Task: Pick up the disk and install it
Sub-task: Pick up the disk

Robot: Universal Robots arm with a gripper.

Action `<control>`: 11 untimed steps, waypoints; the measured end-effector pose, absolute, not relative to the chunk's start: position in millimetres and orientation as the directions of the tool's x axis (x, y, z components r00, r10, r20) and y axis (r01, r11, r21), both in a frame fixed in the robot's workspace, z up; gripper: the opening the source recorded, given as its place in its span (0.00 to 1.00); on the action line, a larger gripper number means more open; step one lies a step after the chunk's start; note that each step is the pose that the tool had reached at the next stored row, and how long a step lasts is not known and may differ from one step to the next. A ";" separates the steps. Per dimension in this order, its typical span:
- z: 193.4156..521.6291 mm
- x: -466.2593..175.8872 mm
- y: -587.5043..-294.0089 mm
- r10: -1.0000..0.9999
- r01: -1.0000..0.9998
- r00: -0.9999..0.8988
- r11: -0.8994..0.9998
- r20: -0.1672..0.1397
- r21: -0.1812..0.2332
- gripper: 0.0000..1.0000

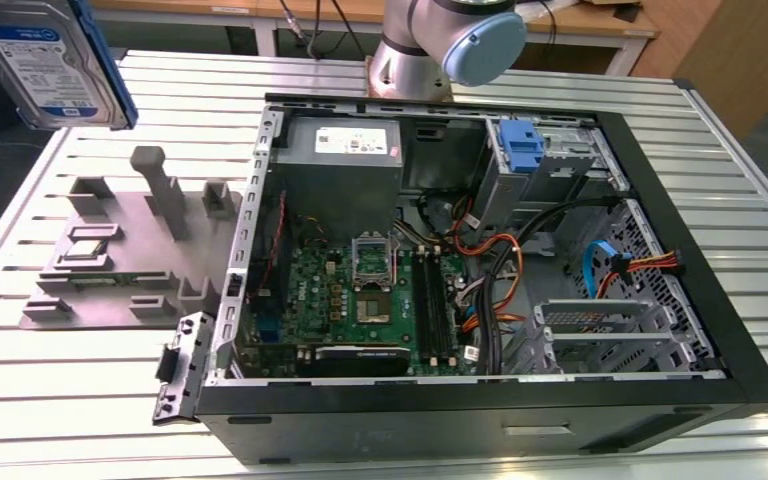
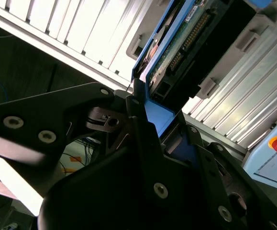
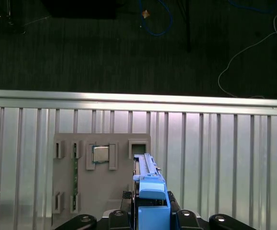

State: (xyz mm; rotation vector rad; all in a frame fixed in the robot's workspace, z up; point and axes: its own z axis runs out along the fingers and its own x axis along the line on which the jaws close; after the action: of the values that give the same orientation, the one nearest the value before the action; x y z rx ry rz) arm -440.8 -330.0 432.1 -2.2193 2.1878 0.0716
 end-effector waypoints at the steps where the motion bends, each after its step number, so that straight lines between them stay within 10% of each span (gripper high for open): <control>1: 432.6 -440.8 -329.9 -0.999 -1.000 0.014 -0.015 -0.050 0.015 0.36; 11: 436.9 -440.8 -329.9 -0.999 -1.000 0.014 -0.015 -0.050 0.015 0.36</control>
State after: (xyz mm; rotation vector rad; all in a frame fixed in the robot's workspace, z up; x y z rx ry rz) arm -440.8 -329.9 436.9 -2.2191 2.1878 0.0716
